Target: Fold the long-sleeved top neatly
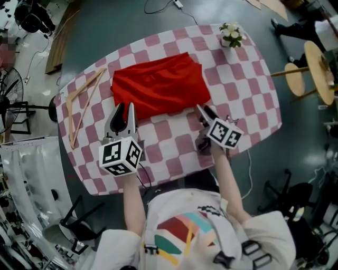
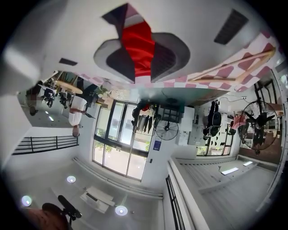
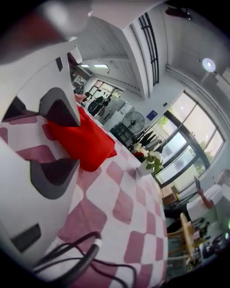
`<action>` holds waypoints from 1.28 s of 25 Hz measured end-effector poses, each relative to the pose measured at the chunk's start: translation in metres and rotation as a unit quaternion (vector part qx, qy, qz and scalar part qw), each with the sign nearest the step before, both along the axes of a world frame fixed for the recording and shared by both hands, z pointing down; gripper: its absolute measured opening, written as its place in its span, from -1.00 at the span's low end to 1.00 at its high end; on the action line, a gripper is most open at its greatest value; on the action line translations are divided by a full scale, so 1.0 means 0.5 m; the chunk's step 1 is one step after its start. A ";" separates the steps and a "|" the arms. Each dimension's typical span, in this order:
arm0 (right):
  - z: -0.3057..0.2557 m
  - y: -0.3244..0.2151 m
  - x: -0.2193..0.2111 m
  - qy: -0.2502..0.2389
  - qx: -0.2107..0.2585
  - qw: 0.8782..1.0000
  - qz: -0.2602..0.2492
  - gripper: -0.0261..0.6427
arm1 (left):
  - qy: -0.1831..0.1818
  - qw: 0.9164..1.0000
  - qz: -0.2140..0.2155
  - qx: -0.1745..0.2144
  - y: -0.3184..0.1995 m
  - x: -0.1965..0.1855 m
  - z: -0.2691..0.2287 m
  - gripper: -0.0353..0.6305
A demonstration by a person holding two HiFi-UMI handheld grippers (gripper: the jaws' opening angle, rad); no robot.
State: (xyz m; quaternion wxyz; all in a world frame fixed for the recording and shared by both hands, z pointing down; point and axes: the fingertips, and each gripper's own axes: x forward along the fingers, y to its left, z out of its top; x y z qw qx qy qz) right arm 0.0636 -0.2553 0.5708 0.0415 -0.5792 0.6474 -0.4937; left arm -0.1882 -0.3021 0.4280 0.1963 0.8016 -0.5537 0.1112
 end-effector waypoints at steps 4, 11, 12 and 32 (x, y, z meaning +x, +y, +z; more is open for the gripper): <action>0.041 -0.002 0.013 -0.084 -0.026 0.994 0.063 -0.30 | -0.001 1.000 0.013 -0.018 0.030 0.021 0.025 -0.59; 0.072 -0.037 0.025 -0.178 -0.030 0.976 0.120 -0.29 | -0.001 1.000 -0.002 -0.031 0.030 0.009 0.036 -0.63; 0.072 -0.044 0.025 -0.178 -0.030 0.976 0.123 -0.29 | -0.003 0.999 -0.004 -0.033 0.029 0.007 0.039 -0.63; -0.184 -0.216 -0.133 0.126 0.180 0.975 -0.027 -0.85 | 0.021 0.991 -0.116 -0.059 0.101 -0.196 0.075 -0.70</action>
